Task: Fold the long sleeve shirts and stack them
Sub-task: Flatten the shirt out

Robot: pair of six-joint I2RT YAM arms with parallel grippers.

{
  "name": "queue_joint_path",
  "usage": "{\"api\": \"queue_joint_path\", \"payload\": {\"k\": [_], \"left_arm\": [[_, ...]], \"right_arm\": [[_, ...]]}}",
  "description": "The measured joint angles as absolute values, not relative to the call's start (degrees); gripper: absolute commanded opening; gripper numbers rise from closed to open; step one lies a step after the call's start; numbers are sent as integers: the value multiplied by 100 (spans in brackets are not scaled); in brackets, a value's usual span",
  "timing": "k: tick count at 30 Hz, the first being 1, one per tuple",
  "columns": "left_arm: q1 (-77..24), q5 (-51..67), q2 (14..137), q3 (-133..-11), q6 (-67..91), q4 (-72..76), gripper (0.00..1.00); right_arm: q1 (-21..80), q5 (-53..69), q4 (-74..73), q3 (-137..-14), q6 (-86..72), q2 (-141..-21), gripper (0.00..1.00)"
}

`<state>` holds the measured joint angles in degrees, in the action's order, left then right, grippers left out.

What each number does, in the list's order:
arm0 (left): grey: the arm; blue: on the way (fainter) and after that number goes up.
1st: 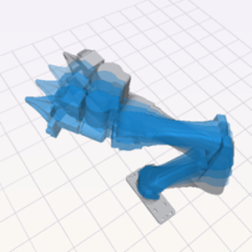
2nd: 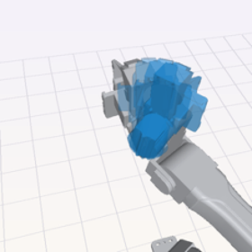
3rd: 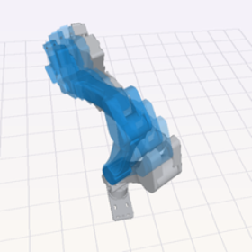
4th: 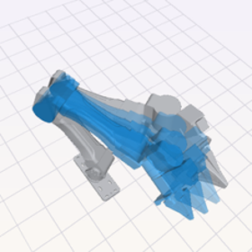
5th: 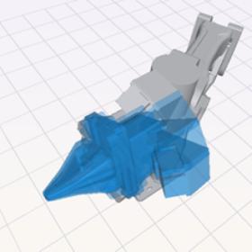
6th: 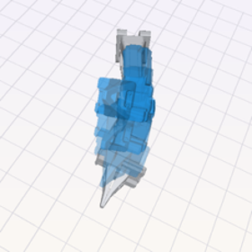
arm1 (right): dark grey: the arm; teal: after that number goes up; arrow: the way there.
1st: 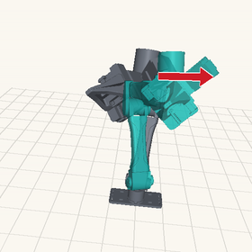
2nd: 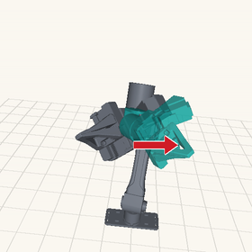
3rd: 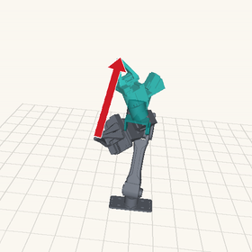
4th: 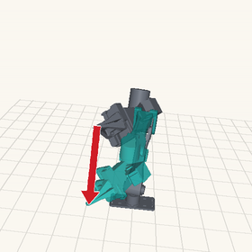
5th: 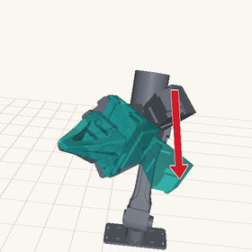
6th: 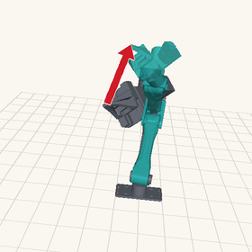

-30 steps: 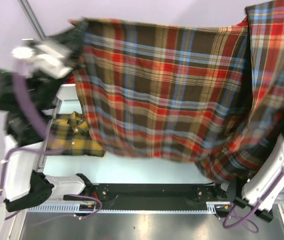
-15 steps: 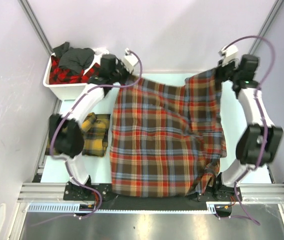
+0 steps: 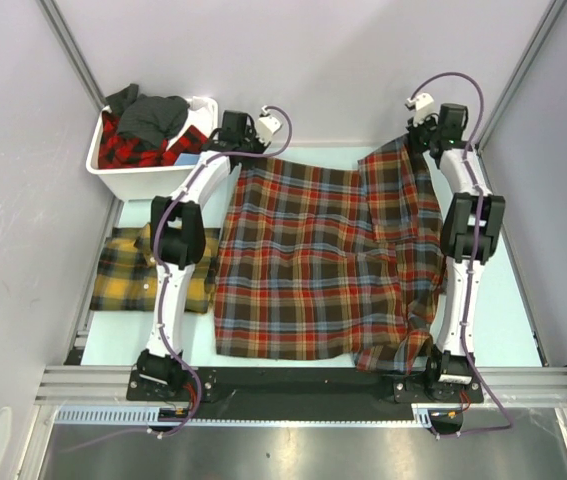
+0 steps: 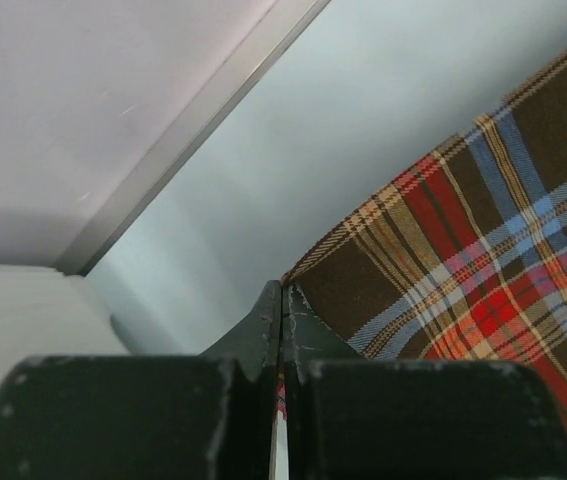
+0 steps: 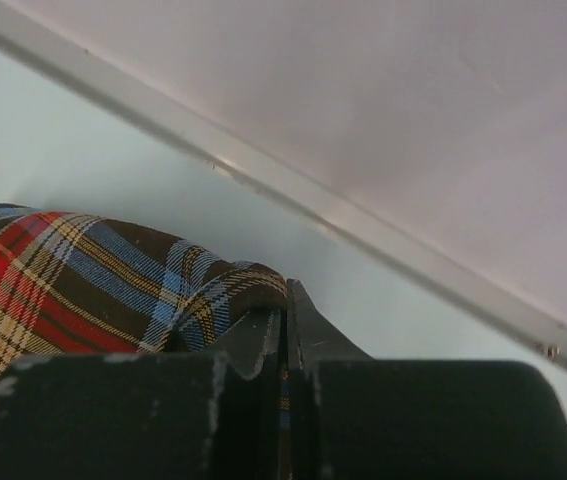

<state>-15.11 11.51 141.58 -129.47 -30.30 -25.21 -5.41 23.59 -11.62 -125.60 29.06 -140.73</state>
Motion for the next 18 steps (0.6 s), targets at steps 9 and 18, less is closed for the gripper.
{"api": "queue_joint_path", "payload": {"k": [9,18], "left_arm": [[-1492,738,14158,-12932,-3295,-2499,54],[-1352,1433,13329,-11972,-3094,-2991,83]], "right_arm": [[-370,2099,-2668,-13723,3557,-14464,100],[-2263,2910,-5137,-12503,3588,-12254,75]]}}
